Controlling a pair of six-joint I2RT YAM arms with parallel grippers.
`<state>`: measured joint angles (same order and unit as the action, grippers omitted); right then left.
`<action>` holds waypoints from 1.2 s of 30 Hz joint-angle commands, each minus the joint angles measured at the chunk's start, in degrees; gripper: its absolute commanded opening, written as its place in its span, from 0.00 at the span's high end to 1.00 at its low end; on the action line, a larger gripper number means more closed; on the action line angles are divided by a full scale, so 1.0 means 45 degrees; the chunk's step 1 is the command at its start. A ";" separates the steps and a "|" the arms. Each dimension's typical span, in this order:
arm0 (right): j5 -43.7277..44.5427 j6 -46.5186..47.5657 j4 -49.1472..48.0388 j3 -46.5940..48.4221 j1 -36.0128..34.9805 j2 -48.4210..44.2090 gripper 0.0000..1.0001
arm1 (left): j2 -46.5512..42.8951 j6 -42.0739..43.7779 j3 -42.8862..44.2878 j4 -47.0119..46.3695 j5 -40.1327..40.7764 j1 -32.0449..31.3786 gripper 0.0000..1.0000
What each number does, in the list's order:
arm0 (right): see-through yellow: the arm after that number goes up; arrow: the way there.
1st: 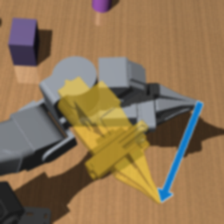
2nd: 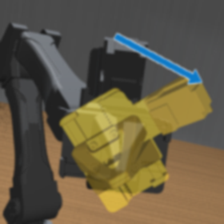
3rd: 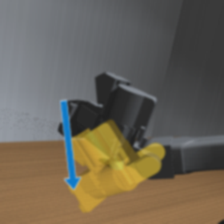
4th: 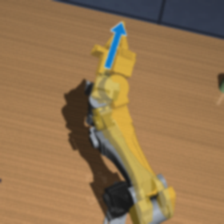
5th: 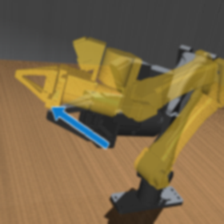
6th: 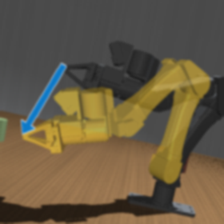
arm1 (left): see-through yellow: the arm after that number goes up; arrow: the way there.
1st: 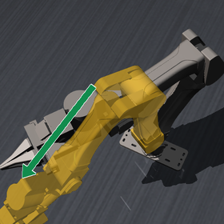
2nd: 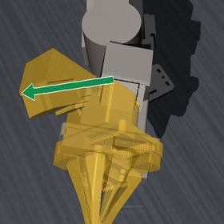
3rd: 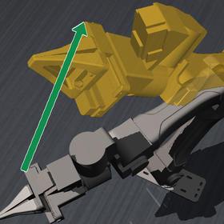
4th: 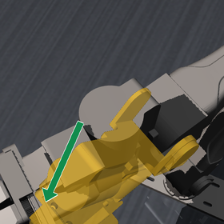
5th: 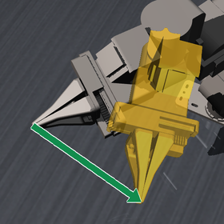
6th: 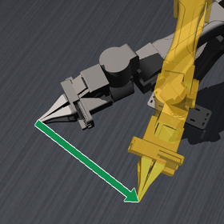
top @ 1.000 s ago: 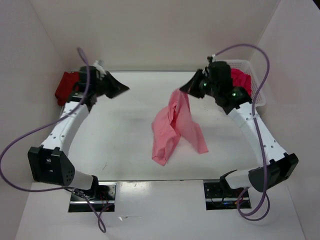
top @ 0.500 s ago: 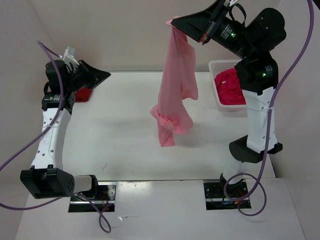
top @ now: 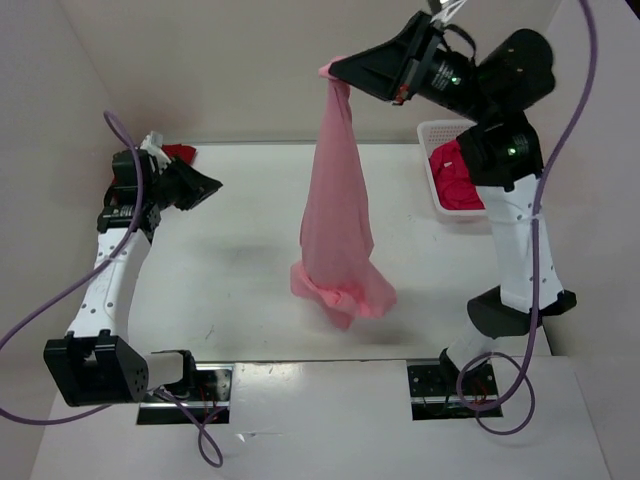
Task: Fold and stack the t-shirts
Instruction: Flatten out the tshirt
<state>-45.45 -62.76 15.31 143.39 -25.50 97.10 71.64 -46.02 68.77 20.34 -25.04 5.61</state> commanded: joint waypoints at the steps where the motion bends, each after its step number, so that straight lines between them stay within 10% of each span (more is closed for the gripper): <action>1: 0.0002 0.1834 0.0156 -0.4177 0.1149 0.0317 1.00 | -0.0529 0.0831 -0.1311 -0.0009 0.0659 -0.0617 0.66; 4: 0.1249 0.2810 0.0189 -0.7039 0.1583 0.0900 1.00 | -0.0529 0.1106 -0.2447 -0.0124 0.0993 -0.1922 0.58; 13: 0.4397 0.5158 0.3393 -0.4288 0.1701 0.2018 1.00 | 0.0368 0.0481 -0.4736 -0.0828 0.1988 -0.5812 0.33; 19: 0.4046 0.4865 0.2048 -0.7950 0.1701 0.0321 1.00 | 0.0954 -0.0026 -0.4619 -0.1256 0.2320 -0.7376 0.19; 25: 0.3928 0.4865 0.1812 -0.9618 0.1701 -0.0502 1.00 | 0.1872 -0.0845 -0.4326 -0.0966 0.3490 -0.8804 0.21; 36: 0.3928 0.4865 0.1676 -1.0400 0.1701 -0.1381 1.00 | 0.3844 -0.1121 -0.3897 -0.0984 0.3923 -0.9467 0.59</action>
<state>-27.70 -42.04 26.15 96.82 -18.11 95.02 86.74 -50.37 48.36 16.62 -8.03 -35.64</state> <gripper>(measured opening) 0.004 0.435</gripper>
